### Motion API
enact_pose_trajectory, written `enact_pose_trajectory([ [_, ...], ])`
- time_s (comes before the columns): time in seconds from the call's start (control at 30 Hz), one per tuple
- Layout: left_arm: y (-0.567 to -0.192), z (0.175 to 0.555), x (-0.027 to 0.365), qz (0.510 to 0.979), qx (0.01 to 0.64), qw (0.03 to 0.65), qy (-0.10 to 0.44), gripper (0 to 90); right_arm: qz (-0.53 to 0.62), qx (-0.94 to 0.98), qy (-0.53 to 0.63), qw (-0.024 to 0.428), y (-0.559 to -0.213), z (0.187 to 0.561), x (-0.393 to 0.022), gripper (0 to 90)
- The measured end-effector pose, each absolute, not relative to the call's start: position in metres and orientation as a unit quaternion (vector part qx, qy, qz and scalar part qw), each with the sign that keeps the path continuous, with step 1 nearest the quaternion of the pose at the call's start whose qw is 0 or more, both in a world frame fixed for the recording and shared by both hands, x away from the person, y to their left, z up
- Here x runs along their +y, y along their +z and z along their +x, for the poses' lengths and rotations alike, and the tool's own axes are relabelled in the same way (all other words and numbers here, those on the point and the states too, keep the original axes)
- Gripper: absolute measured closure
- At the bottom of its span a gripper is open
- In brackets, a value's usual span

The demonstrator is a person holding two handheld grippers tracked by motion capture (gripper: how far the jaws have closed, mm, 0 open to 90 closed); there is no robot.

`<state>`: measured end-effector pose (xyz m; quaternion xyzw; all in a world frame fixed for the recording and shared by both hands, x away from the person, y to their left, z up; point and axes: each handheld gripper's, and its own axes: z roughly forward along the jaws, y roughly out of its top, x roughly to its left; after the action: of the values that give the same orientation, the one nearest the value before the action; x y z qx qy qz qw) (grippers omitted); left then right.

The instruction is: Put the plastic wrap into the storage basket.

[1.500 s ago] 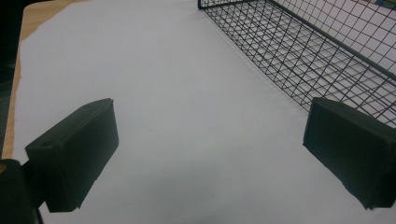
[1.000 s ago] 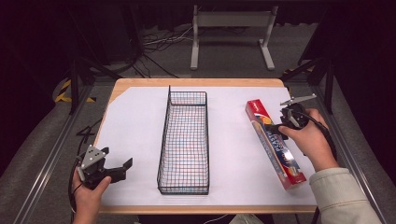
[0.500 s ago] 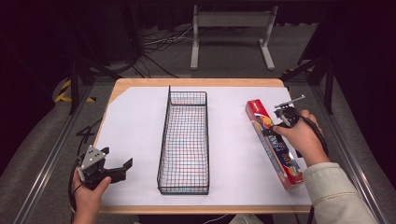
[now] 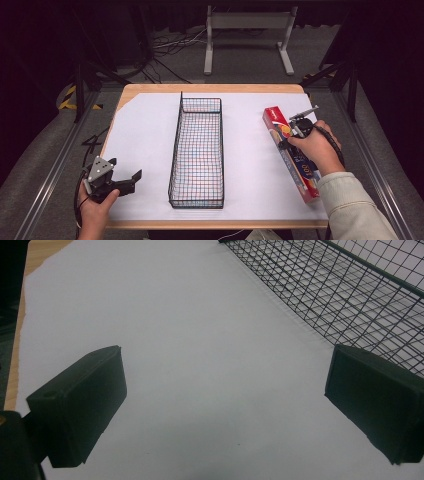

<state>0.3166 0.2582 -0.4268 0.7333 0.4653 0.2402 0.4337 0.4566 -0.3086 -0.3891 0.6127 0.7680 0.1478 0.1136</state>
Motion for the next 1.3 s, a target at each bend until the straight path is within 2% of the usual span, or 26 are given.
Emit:
enact_pose_trajectory([
  [0.3, -0.428, 0.317, 0.258, 0.733, 0.467, 0.433, 0.238, 3.7, 0.612, 0.773, 0.125, 0.113, -0.401, 0.461, -0.304, 18.5],
  [0.6, -0.428, 0.317, 0.26, 0.733, 0.467, 0.433, 0.24, 3.6, 0.62, 0.775, 0.089, 0.09, -0.405, 0.461, -0.3, 36.4],
  [1.3, -0.429, 0.317, 0.26, 0.733, 0.467, 0.433, 0.239, 3.6, 0.628, 0.77, 0.063, 0.096, -0.402, 0.464, -0.294, 40.4],
])
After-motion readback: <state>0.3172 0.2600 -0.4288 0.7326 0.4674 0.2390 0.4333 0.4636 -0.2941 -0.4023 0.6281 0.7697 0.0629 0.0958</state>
